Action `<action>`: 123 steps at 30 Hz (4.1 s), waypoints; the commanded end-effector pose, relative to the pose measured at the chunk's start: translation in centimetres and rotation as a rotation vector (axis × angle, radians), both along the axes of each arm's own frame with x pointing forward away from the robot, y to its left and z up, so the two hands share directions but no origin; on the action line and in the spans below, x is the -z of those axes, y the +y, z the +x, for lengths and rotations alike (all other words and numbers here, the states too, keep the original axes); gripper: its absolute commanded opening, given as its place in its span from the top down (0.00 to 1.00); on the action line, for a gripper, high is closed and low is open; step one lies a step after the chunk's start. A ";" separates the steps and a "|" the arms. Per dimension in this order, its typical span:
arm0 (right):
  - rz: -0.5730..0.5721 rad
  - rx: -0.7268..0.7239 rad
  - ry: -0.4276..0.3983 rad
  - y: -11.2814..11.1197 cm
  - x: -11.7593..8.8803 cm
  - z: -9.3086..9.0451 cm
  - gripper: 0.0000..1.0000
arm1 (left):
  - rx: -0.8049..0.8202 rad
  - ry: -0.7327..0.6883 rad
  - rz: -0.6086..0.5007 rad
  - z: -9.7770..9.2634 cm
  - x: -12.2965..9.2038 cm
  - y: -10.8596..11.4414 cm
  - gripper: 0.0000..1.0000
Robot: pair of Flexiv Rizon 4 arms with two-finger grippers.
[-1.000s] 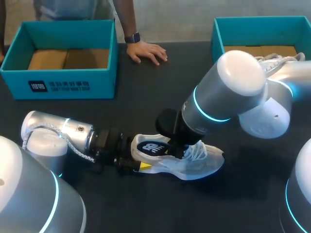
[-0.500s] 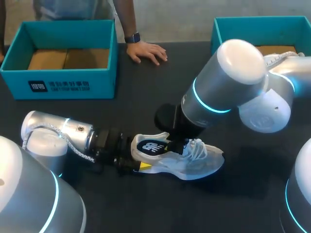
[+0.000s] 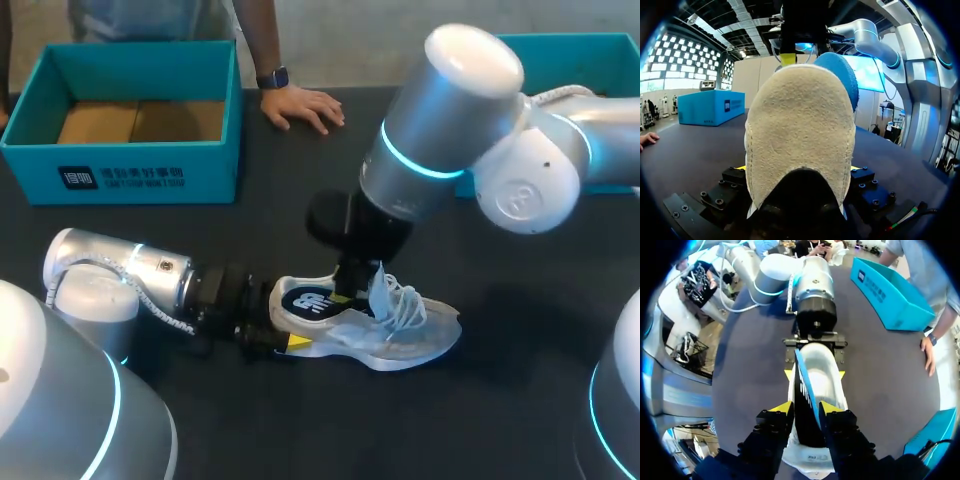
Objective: Take the shoe out of the shoebox, open the shoe tongue, remove and reinsert the insole, then place the shoe into the shoebox
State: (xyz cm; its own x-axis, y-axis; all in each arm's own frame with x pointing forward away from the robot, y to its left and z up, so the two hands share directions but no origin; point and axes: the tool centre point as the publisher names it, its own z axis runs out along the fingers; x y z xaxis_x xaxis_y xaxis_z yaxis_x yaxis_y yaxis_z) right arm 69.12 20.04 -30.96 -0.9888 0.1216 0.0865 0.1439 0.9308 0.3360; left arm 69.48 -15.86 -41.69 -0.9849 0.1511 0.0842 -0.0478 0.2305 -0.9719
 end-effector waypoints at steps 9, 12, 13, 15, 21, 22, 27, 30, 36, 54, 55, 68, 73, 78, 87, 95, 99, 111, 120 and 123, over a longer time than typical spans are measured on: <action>0.034 -0.026 0.044 1.6 0.2 -0.9 0.67 | -0.002 0.000 0.001 0.0 0.2 0.0 1.00; 0.037 -0.032 0.057 1.9 0.3 -0.9 0.67 | -0.002 0.000 0.001 0.0 0.2 0.0 1.00; 0.037 -0.033 0.058 2.0 0.3 -0.9 0.67 | -0.002 0.000 0.001 0.0 0.2 0.0 1.00; 0.040 -0.032 0.059 2.1 0.4 -0.7 0.66 | -0.002 0.000 0.001 0.0 0.2 0.0 1.00; 0.065 -0.020 0.062 2.1 1.1 -0.1 0.65 | -0.002 0.000 0.001 0.0 0.2 0.0 1.00; 0.069 -0.016 0.064 2.0 1.2 -0.1 0.65 | -0.002 0.000 0.001 0.0 0.2 0.0 1.00; 0.066 -0.011 0.059 1.9 0.8 0.1 0.65 | -0.002 0.000 0.001 0.0 0.2 0.0 1.00; 0.060 -0.010 0.050 1.9 0.5 0.2 0.65 | -0.002 0.000 0.001 0.0 0.2 0.0 1.00; 0.064 0.009 0.027 1.0 0.0 0.8 0.65 | -0.002 0.000 0.001 0.0 0.2 0.0 1.00; 0.155 -0.172 0.098 2.6 1.3 2.9 0.64 | -0.002 0.000 0.001 0.0 0.2 0.0 1.00; 0.154 -0.176 0.103 2.6 1.4 2.8 0.63 | -0.002 0.000 0.001 0.0 0.2 0.0 1.00; 0.166 -0.209 0.155 2.8 2.6 2.0 0.64 | -0.002 0.000 0.001 0.0 0.2 0.0 1.00; 0.178 -0.223 0.170 3.1 3.0 1.9 0.82 | -0.002 0.000 0.001 0.0 0.2 0.0 1.00; 0.174 -0.238 0.161 3.2 2.3 1.8 1.00 | -0.002 0.000 0.001 0.0 0.2 0.0 1.00; 0.188 -0.283 0.138 4.0 1.3 2.1 1.00 | -0.002 0.000 0.001 0.0 0.2 0.0 1.00; 0.240 -0.330 0.141 4.5 1.2 2.1 1.00 | -0.002 0.000 0.001 0.0 0.2 0.0 1.00; 0.296 -0.335 0.170 4.2 1.7 2.0 0.98 | -0.002 0.000 0.001 0.0 0.2 0.0 1.00; 0.354 -0.327 0.228 3.0 2.5 1.8 0.69 | -0.002 0.000 0.001 0.0 0.2 0.0 1.00; 0.387 -0.328 0.252 2.8 3.0 1.3 0.73 | -0.002 0.000 0.001 0.0 0.2 0.0 1.00; 0.402 -0.323 0.256 2.9 3.2 1.1 0.73 | -0.002 0.000 0.001 0.0 0.2 0.0 1.00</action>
